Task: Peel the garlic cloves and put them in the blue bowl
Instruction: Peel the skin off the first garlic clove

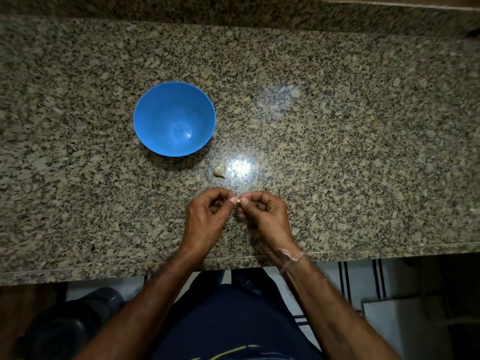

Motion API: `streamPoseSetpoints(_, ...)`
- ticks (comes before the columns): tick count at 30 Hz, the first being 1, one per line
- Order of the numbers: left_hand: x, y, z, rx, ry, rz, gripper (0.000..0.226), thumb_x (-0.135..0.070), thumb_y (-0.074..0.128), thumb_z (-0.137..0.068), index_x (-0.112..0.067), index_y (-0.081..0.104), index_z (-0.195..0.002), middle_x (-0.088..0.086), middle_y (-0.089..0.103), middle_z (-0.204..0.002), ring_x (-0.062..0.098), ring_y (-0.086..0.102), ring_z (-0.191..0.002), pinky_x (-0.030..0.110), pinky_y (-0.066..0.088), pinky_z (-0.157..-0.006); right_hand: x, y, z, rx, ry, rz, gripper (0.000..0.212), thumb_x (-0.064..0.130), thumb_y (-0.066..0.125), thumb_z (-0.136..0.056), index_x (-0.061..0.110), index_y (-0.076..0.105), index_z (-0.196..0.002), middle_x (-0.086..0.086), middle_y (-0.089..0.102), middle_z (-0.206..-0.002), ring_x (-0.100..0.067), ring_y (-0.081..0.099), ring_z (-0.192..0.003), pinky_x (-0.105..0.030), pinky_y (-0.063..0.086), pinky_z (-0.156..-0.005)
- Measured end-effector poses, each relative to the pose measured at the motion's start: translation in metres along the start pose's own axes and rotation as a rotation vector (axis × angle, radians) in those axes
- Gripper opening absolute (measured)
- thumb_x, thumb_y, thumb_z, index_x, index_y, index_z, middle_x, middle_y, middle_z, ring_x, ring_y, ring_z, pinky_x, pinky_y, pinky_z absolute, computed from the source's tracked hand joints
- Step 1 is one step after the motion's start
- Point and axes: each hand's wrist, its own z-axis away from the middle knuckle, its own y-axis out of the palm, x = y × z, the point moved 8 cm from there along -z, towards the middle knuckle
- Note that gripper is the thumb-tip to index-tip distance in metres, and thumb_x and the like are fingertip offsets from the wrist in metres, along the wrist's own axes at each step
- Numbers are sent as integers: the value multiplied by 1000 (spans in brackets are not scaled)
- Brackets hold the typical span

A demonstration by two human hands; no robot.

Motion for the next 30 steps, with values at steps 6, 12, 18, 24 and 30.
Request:
streamPoseSetpoints(6, 5, 10, -3, 100, -10, -60, 14, -26, 60, -104, -17, 68, -96, -4, 68, -81, 9, 62, -69, 21, 49, -60, 3, 3, 0, 11, -46, 41, 9, -4, 71, -92, -1, 69, -100, -13, 73, -94, -20, 70, -83, -27, 60, -75)
streamPoseSetpoints(12, 33, 28, -1, 182, -381, 428, 26, -21, 53, -107, -3, 65, -93, 2, 59, -76, 15, 52, -72, 27, 43, -62, 21, 6, 1, 8, -274, 280, 11, -6, 73, -89, 3, 73, -96, -4, 75, -92, -20, 72, -89, -36, 62, -84)
streamPoseSetpoints(18, 34, 26, 5, 186, -372, 384, 21, -19, 58, -106, -3, 72, -105, 4, 66, -83, 13, 59, -76, 25, 49, -66, 19, 0, -1, -5, -252, 192, 12, -7, 71, -91, -6, 70, -103, -9, 76, -97, -19, 74, -91, -29, 60, -82)
streamPoseSetpoints(24, 14, 9, 4, 37, -221, 217, 14, -31, 79, -92, -18, 77, -99, 2, 78, -86, 19, 75, -84, 35, 61, -78, 23, 2, 0, 18, -302, 278, 11, 3, 76, -91, 4, 76, -102, -9, 77, -100, -30, 74, -100, -45, 61, -92)
streamPoseSetpoints(30, 6, 2, 3, 11, -163, 135, 8, -26, 81, -90, -20, 81, -96, -3, 80, -87, 18, 77, -85, 41, 64, -81, 23, 1, 0, 33, -291, 260, 16, 2, 76, -91, 3, 76, -107, -10, 78, -103, -31, 74, -101, -46, 61, -93)
